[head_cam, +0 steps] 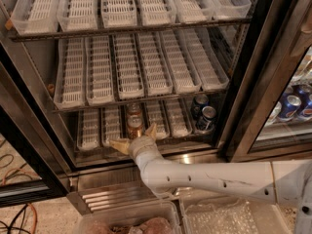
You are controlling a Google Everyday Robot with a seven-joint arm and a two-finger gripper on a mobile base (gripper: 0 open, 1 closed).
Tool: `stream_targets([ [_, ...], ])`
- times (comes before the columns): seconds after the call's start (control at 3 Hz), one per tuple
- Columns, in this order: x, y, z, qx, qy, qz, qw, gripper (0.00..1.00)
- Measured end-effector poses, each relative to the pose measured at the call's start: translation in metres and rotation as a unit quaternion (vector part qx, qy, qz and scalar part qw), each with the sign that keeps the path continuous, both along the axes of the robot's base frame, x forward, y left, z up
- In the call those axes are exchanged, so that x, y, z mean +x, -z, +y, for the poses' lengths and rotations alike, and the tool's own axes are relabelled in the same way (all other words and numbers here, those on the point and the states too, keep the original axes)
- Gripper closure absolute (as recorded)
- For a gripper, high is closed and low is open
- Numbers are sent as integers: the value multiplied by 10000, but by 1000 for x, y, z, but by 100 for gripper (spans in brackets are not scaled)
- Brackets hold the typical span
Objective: Pick orange can from bottom shelf of fridge
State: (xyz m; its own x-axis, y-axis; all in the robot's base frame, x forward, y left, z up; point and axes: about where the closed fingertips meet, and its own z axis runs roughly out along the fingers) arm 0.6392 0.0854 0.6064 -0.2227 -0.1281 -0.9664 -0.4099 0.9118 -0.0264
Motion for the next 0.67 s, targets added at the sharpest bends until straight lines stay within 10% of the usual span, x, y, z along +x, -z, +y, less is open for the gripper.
stream_targets([
  [0.67,5,6,0,-94,325,-180,9993,42],
])
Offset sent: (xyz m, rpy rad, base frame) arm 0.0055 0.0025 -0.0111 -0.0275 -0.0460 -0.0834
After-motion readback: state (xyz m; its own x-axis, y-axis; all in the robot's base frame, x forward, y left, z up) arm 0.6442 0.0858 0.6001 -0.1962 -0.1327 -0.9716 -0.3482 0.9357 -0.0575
